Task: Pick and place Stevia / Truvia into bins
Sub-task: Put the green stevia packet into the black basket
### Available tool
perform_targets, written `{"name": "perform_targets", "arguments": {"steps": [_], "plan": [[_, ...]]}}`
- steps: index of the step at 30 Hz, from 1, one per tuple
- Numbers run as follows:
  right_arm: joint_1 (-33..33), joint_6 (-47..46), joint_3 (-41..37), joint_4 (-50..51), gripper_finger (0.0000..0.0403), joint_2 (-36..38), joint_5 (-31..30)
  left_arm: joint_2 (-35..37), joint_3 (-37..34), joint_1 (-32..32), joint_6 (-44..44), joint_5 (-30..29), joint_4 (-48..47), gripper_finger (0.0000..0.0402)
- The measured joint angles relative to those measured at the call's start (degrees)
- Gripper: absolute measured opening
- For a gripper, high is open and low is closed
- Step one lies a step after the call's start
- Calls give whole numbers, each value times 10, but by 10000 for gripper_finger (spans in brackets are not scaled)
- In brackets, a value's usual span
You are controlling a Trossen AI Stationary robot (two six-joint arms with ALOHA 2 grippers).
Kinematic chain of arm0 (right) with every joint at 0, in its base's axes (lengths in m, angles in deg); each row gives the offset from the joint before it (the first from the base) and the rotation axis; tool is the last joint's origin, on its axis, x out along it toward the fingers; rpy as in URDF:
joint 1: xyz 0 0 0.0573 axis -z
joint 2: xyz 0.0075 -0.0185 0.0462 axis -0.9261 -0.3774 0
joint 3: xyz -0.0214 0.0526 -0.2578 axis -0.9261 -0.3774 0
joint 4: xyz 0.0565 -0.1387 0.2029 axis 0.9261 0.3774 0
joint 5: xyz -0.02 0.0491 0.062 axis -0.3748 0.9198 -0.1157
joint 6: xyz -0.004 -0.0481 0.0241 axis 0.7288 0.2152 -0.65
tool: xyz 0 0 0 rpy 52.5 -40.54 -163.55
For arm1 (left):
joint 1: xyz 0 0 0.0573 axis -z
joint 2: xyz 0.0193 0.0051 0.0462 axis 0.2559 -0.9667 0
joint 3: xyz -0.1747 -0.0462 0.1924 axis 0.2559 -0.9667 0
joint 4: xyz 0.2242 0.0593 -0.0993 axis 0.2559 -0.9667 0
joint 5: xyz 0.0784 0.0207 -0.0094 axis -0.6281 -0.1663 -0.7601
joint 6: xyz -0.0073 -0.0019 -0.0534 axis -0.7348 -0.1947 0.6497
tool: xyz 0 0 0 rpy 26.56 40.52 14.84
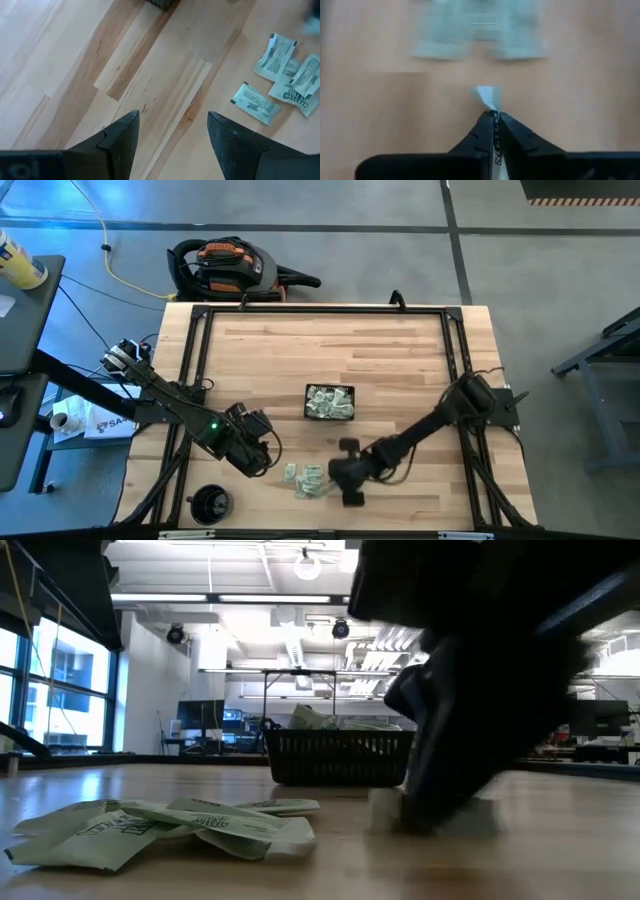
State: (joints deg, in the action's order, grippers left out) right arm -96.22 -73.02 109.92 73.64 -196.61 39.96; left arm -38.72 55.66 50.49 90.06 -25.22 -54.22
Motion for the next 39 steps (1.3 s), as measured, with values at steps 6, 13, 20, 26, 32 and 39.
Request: {"name": "perform_targets", "arguments": {"steps": [6, 13, 20, 26, 32, 39], "plan": [[72, 40, -1, 144, 6, 127, -109, 0, 0, 0, 14, -10, -11, 269], [203, 138, -1, 172, 14, 201, -108, 0, 0, 0, 29, -33, -8, 269], [287, 197, -2, 168, 22, 145, 70, 0, -18, 0, 30, -25, 25, 269], [280, 207, 0, 138, 65, 113, 55, -1, -65, 0, 44, 14, 90, 269], [275, 217, 0, 144, 92, 119, 22, -1, -71, 0, 53, 3, 114, 269], [275, 208, 0, 161, 129, 168, 22, -4, -71, -1, 38, -3, 134, 269]]}}
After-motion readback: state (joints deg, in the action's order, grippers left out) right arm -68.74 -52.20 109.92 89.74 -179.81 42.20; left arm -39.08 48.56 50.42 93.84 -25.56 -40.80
